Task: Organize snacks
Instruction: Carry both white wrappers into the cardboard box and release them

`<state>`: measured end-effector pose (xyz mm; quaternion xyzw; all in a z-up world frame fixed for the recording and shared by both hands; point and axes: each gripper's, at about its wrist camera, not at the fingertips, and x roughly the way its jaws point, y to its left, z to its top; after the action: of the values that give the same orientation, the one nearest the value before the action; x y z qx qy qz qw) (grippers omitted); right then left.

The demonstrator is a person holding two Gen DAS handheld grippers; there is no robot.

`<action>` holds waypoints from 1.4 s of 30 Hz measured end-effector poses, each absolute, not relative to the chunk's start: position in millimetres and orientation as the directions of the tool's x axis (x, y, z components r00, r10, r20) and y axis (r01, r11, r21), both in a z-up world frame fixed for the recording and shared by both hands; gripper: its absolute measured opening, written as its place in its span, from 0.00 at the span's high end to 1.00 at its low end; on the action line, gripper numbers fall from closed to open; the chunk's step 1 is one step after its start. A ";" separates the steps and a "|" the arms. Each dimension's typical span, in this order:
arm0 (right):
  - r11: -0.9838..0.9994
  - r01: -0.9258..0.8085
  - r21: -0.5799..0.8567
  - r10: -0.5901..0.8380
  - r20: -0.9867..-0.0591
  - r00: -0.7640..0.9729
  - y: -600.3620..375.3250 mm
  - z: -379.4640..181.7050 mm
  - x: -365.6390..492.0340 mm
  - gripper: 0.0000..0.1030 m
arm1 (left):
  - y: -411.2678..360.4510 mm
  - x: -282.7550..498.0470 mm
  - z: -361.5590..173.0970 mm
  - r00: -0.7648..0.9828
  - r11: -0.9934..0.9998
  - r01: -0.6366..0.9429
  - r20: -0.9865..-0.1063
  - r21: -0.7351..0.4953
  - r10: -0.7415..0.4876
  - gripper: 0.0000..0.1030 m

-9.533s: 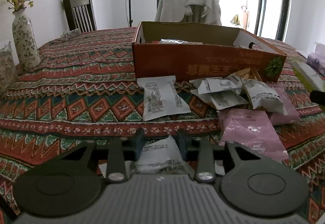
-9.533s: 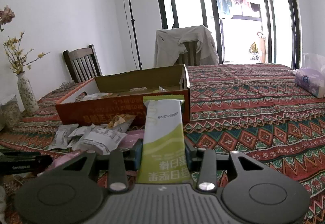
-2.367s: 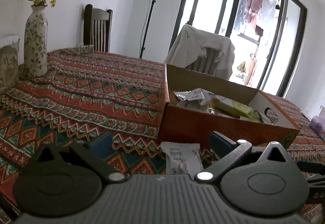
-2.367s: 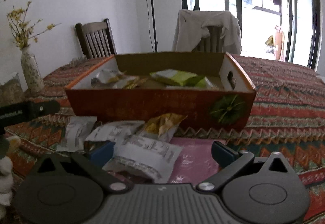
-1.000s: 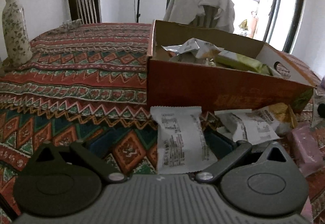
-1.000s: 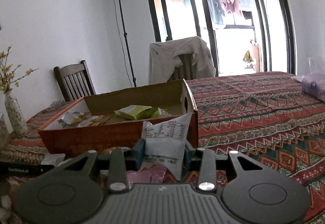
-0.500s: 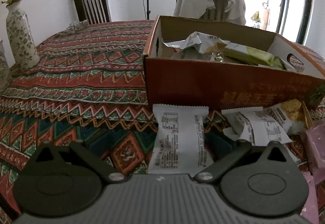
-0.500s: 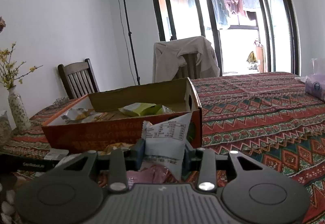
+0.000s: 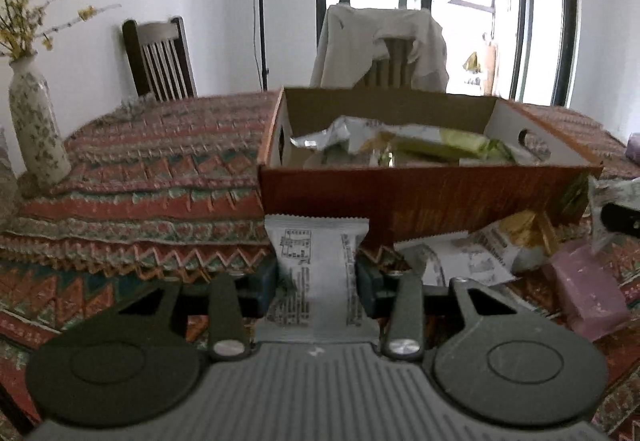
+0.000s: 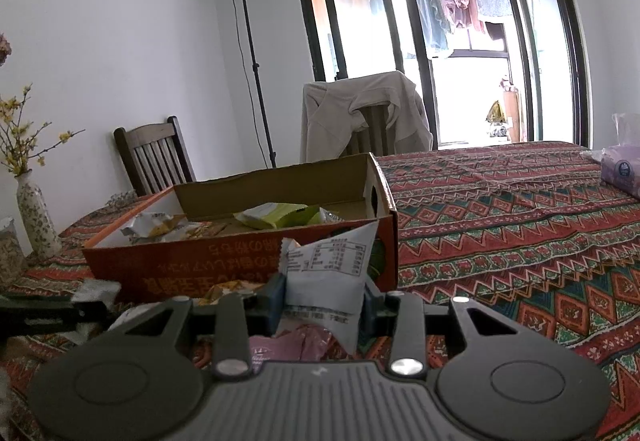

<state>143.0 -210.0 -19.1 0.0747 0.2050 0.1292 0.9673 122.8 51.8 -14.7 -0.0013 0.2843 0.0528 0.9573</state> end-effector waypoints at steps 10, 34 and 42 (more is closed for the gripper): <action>0.955 -0.245 0.169 0.289 -0.335 0.897 -205.0 -8.5 133.8 0.64 | 45.3 109.2 19.8 0.889 0.997 -0.074 -0.455 -0.021 0.056 0.59; 0.945 -0.265 0.192 0.302 -0.201 0.932 -173.0 65.7 244.9 0.64 | 36.4 223.3 77.3 0.929 0.974 -0.162 -0.357 -0.157 0.097 0.59; 0.940 -0.265 0.215 0.316 -0.258 0.913 -183.4 29.7 271.7 0.64 | 39.6 244.7 45.7 0.918 0.977 -0.151 -0.387 -0.152 0.081 0.59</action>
<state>271.7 -183.4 29.7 0.0882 0.1458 0.1492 0.9740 244.7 39.6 45.7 -0.0896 0.1930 0.0594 0.9753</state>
